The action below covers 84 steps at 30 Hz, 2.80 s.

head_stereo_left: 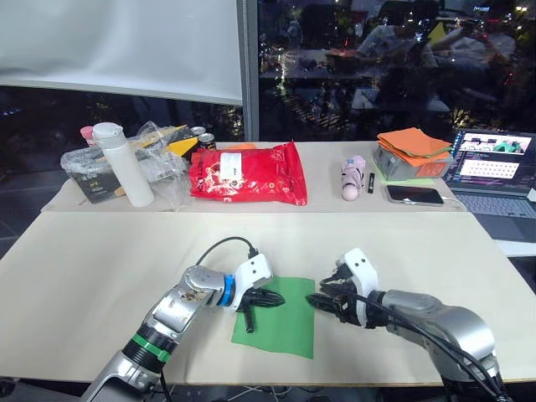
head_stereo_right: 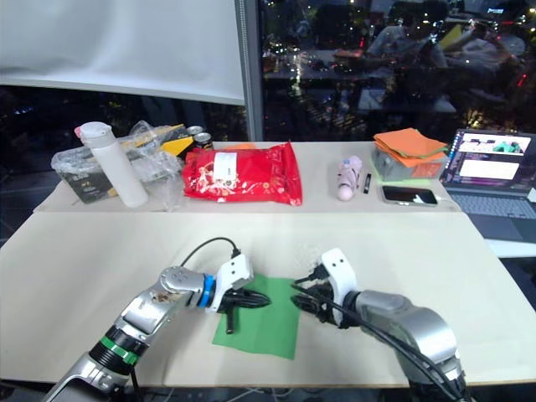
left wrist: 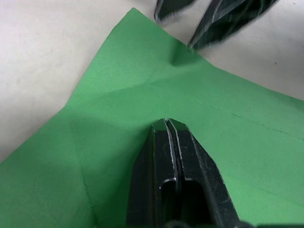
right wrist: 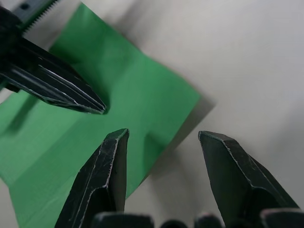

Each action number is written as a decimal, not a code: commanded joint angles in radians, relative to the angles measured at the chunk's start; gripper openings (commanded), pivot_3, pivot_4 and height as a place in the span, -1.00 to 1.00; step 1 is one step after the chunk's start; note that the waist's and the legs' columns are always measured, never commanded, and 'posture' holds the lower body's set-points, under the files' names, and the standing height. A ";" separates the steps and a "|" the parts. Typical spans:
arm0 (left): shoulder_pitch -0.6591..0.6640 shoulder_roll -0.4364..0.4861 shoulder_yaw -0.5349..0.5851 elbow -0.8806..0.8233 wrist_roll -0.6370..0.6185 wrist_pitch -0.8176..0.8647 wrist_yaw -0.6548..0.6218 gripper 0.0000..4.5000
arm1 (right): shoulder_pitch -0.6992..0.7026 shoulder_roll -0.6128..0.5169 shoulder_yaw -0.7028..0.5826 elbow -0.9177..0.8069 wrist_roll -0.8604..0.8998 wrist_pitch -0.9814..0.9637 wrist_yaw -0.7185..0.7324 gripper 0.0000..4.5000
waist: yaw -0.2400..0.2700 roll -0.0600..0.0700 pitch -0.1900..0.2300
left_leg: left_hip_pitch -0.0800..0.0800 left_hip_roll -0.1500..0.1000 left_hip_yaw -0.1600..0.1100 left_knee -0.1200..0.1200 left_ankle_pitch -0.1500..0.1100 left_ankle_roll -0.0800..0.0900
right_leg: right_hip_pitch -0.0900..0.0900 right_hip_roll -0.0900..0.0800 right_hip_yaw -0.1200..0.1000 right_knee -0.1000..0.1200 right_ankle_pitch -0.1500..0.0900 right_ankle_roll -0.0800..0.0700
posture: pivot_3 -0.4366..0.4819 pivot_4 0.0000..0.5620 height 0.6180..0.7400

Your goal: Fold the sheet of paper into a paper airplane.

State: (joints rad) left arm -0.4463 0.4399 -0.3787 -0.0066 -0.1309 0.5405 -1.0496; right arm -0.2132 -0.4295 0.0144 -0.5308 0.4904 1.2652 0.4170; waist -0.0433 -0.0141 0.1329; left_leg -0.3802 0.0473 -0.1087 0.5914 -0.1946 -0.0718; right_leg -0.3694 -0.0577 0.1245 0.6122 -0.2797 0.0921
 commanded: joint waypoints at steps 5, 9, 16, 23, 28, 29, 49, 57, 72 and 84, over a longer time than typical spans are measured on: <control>0.003 0.021 0.009 0.041 0.005 -0.015 0.004 -1.00 | -0.024 0.043 -0.061 0.006 0.029 0.017 -0.034 0.16 | -0.002 0.000 0.000 | 0.000 0.000 0.000 0.000 0.000 0.000 | 0.000 0.000 0.000 0.000 0.000 0.000 | -0.05 -0.47 0.87; -0.001 0.027 0.017 0.054 0.001 -0.021 0.002 -1.00 | -0.045 0.044 -0.043 0.021 0.038 0.017 -0.011 -0.33 | -0.003 0.000 0.000 | 0.001 0.000 0.000 0.000 0.000 0.000 | 0.000 0.000 0.000 0.001 0.000 0.000 | -0.05 -0.47 0.87; -0.002 0.032 0.061 0.060 -0.030 -0.023 0.010 -1.00 | -0.083 0.040 -0.005 0.072 0.041 -0.014 0.013 -0.98 | -0.004 0.000 0.000 | 0.001 0.000 0.000 0.000 0.000 0.000 | 0.000 0.000 0.000 0.000 0.000 0.000 | -0.05 -0.47 0.87; 0.000 0.021 0.092 0.053 -0.059 -0.014 0.023 -1.00 | -0.157 -0.053 0.083 0.142 -0.009 -0.127 0.082 -0.98 | -0.003 0.000 0.000 | 0.000 0.000 0.000 0.000 0.000 0.000 | -0.001 0.000 0.000 0.000 0.000 0.000 | -0.05 -0.47 0.87; 0.012 0.011 0.083 0.042 -0.060 -0.014 0.034 -1.00 | -0.230 -0.149 0.191 0.216 -0.100 -0.271 0.173 -0.98 | -0.002 0.000 0.000 | -0.001 0.000 0.000 0.000 0.000 0.000 | -0.001 0.000 0.000 0.000 0.000 0.000 | -0.05 -0.47 0.87; 0.014 0.008 0.086 0.041 -0.062 -0.014 0.039 -1.00 | -0.237 -0.165 0.211 0.223 -0.120 -0.299 0.185 -0.98 | -0.002 0.000 0.000 | -0.001 0.000 0.000 0.000 0.000 0.000 | -0.001 0.000 0.000 0.000 0.000 0.000 | -0.05 -0.47 0.87; 0.015 -0.022 0.141 -0.010 -0.147 0.069 0.078 -1.00 | -0.078 -0.261 0.384 0.032 -0.396 -0.601 0.228 -0.98 | -0.001 0.000 0.000 | -0.001 0.000 0.000 0.000 0.000 0.000 | -0.001 0.000 0.000 0.000 0.000 0.001 | -0.05 -0.47 0.87; -0.030 -0.037 0.149 0.028 -0.133 0.048 0.125 -1.00 | -0.040 -0.184 0.376 0.016 -0.378 -0.513 0.221 -0.98 | 0.001 -0.001 0.000 | -0.001 0.000 0.000 0.000 0.000 0.000 | -0.001 0.000 0.000 0.000 0.000 0.001 | -0.05 -0.47 0.87; -0.063 -0.066 0.038 0.067 -0.060 0.037 0.145 -1.00 | -0.036 -0.153 0.397 0.027 -0.389 -0.463 0.222 -0.98 | -0.001 -0.001 0.000 | 0.000 0.000 0.000 0.000 0.000 0.000 | 0.000 0.000 0.000 0.000 0.000 0.001 | -0.05 -0.47 0.87; -0.047 -0.084 -0.026 0.101 -0.005 0.008 0.141 -1.00 | -0.035 -0.175 0.354 -0.012 -0.349 -0.425 0.259 -0.62 | 0.000 -0.001 0.000 | 0.000 0.000 0.000 0.000 0.000 0.000 | 0.001 0.000 0.000 0.000 0.000 0.001 | -0.05 -0.47 0.87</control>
State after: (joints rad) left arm -0.4986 0.3569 -0.3901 0.0784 -0.1574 0.5463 -0.9134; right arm -0.2496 -0.5924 0.4085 -0.4960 0.1144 0.8217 0.6602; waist -0.0432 -0.0151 0.1328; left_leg -0.3800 0.0472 -0.1087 0.5917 -0.1946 -0.0719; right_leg -0.3689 -0.0578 0.1243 0.6117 -0.2796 0.0929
